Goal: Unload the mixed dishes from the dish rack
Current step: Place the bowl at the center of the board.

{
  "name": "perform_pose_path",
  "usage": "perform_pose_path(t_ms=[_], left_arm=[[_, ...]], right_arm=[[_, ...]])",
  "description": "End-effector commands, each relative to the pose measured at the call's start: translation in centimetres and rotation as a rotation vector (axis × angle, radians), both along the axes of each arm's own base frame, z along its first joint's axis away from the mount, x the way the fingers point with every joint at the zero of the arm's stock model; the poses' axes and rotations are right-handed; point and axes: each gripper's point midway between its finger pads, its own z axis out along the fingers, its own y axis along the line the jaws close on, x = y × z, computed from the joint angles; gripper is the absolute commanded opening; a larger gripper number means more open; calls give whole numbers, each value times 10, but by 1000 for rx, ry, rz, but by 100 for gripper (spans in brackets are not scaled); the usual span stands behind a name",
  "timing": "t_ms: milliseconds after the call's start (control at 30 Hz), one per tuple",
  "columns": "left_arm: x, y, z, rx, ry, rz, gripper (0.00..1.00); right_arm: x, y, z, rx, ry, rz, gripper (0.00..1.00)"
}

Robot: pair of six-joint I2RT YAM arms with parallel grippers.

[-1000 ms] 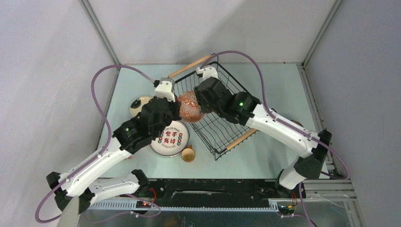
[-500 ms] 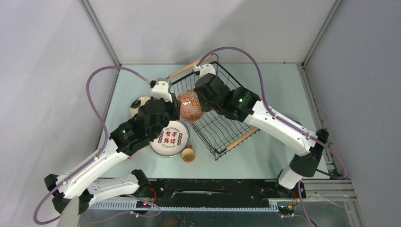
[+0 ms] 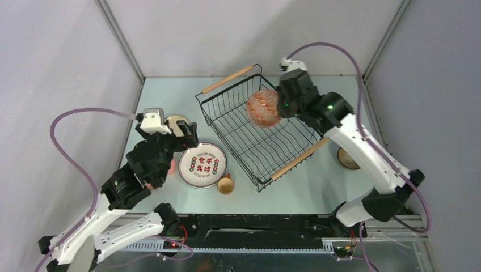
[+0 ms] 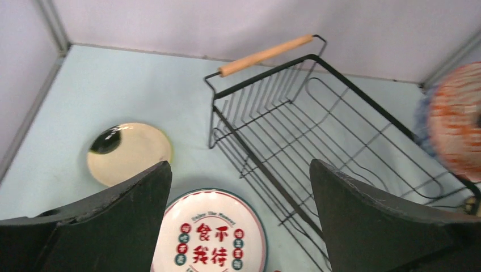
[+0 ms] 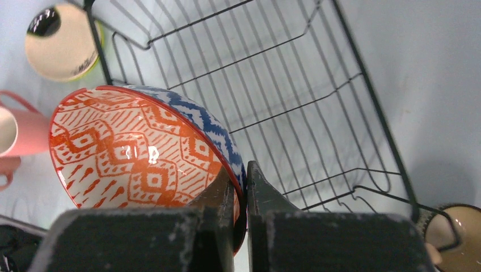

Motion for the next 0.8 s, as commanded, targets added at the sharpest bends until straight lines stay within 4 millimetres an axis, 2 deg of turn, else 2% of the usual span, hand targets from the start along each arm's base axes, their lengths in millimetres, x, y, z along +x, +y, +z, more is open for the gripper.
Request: perform_pose_path(t_ms=[0, 33, 67, 100, 133, 167, 233, 333, 367, 400, 433, 467, 500, 533, 567, 600, 633, 767], left_arm=[[-2, 35, -5, 53, -25, 142, 99], [-3, 38, -10, 67, -20, 153, 99], [-6, 44, -10, 63, -27, 170, 100], [-6, 47, -16, 76, -22, 179, 100], [-8, 52, -16, 70, -29, 193, 99], [-9, 54, -21, 80, -26, 200, 99], [-11, 61, -26, 84, -29, 221, 99], [-15, 70, -31, 80, -42, 252, 100], [-15, 72, -35, 82, -49, 258, 99], [-15, 73, -37, 85, -52, 266, 99], [-14, 74, -41, 90, -56, 269, 100], [-14, 74, -46, 100, -52, 275, 99], [-13, 75, -46, 98, -59, 278, 99], [-12, 74, -49, 102, -59, 282, 99], [-12, 74, -50, 110, -60, 281, 100], [-11, 73, -52, 116, -61, 282, 100], [-11, 73, -53, 119, -62, 281, 100], [-8, 70, -59, 140, -63, 278, 100]], right_arm=[[0, -53, 34, 136, -61, -122, 0], [-1, -60, 28, 140, -42, -132, 0], [1, -79, 32, 159, -53, -180, 0], [-1, -85, 25, 163, -32, -190, 0], [-2, -105, 32, 187, -49, -239, 0], [-3, -113, 24, 185, -27, -256, 0], [-5, -147, 23, 208, -32, -343, 0], [-9, -180, 14, 253, -21, -428, 0], [-13, -198, 8, 268, -13, -477, 0], [-15, -204, 4, 281, -3, -491, 0], [-19, -223, -2, 283, -3, -552, 0], [-21, -232, -10, 283, 13, -578, 0], [-25, -250, -10, 290, 1, -638, 0], [-28, -255, -19, 295, 21, -654, 0], [-32, -273, -21, 299, 13, -716, 0], [-35, -275, -32, 318, 40, -724, 0], [-38, -289, -35, 332, 34, -773, 0], [-49, -316, -73, 371, 82, -896, 0]])
